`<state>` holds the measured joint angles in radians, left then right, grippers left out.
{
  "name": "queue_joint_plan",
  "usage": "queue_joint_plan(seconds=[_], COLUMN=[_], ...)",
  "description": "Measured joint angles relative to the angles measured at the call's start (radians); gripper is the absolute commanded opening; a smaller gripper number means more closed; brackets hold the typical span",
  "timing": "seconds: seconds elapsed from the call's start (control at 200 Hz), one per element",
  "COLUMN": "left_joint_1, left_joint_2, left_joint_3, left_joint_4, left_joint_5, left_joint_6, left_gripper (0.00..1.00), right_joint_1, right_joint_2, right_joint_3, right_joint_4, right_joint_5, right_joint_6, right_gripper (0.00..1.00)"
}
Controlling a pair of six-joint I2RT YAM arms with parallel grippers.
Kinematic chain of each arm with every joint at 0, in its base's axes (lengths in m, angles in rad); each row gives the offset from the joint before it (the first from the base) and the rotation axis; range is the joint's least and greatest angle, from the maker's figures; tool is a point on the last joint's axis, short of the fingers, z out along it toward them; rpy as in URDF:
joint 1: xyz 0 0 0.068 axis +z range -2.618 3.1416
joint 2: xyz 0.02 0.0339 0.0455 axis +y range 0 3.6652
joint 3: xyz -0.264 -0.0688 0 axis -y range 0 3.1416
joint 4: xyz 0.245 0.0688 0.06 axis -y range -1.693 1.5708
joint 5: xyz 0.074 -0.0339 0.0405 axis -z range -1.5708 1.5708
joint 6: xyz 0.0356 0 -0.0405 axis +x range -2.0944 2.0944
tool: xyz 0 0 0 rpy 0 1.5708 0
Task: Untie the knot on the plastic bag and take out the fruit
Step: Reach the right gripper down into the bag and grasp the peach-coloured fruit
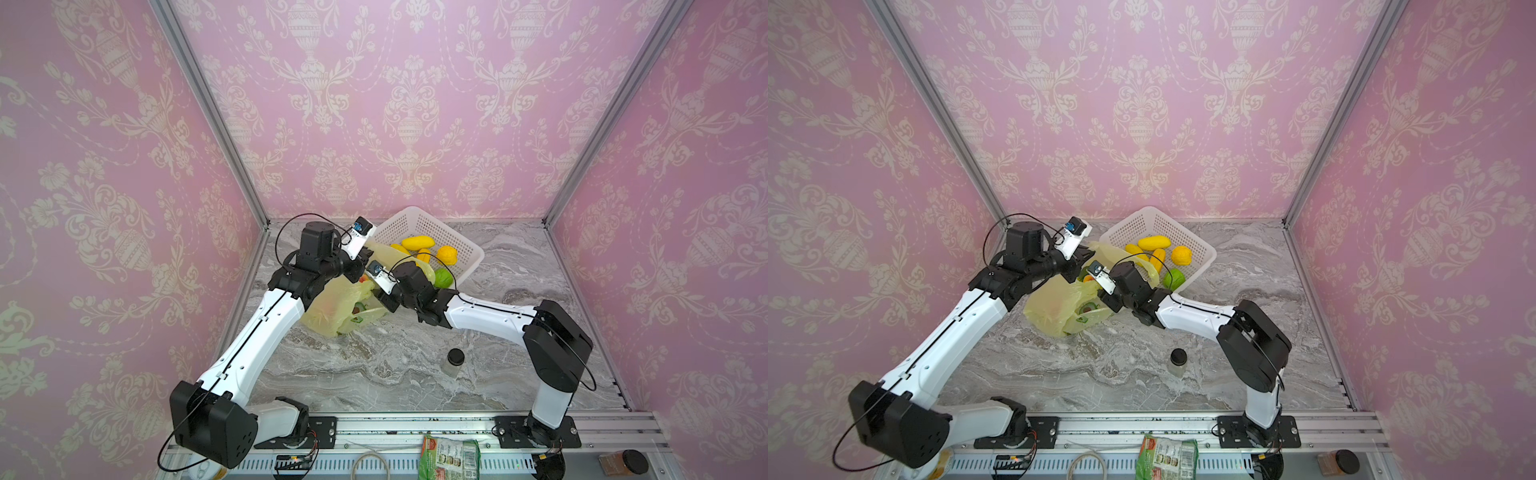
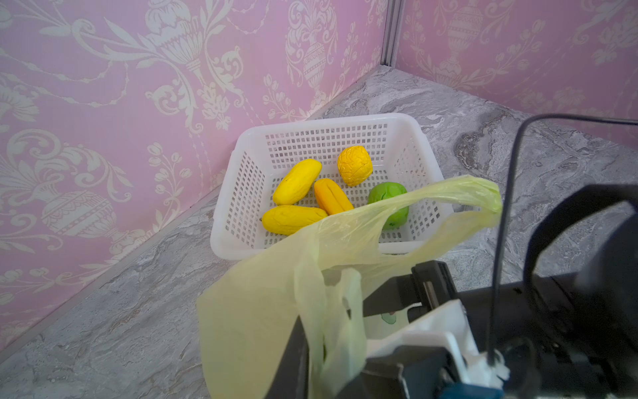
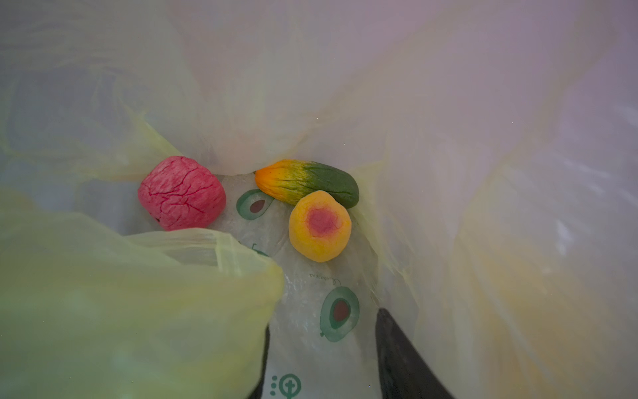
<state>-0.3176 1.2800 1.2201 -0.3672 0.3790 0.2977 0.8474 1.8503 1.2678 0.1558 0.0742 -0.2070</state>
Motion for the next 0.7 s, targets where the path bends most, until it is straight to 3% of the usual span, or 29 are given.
queue_joint_plan(seconds=[0.3,0.595,0.701], left_joint_1=[-0.001,-0.001,-0.001], left_joint_2=[0.0,0.0,0.0], left_joint_3=[0.0,0.0,0.0], left_joint_4=[0.0,0.0,0.0], left_joint_5=[0.0,0.0,0.0], left_joint_6=[0.0,0.0,0.0], left_gripper=[0.13,0.13,0.13], right_joint_1=[-0.048,-0.088,-0.086], right_joint_2=[0.111,0.184,0.225], right_joint_3=[0.081,0.164,0.21], right_joint_4=[-0.039,-0.061,-0.078], right_joint_5=[-0.063,-0.062,-0.076], right_joint_6=[0.066,0.12,0.139], right_gripper=[0.81,0.83,0.9])
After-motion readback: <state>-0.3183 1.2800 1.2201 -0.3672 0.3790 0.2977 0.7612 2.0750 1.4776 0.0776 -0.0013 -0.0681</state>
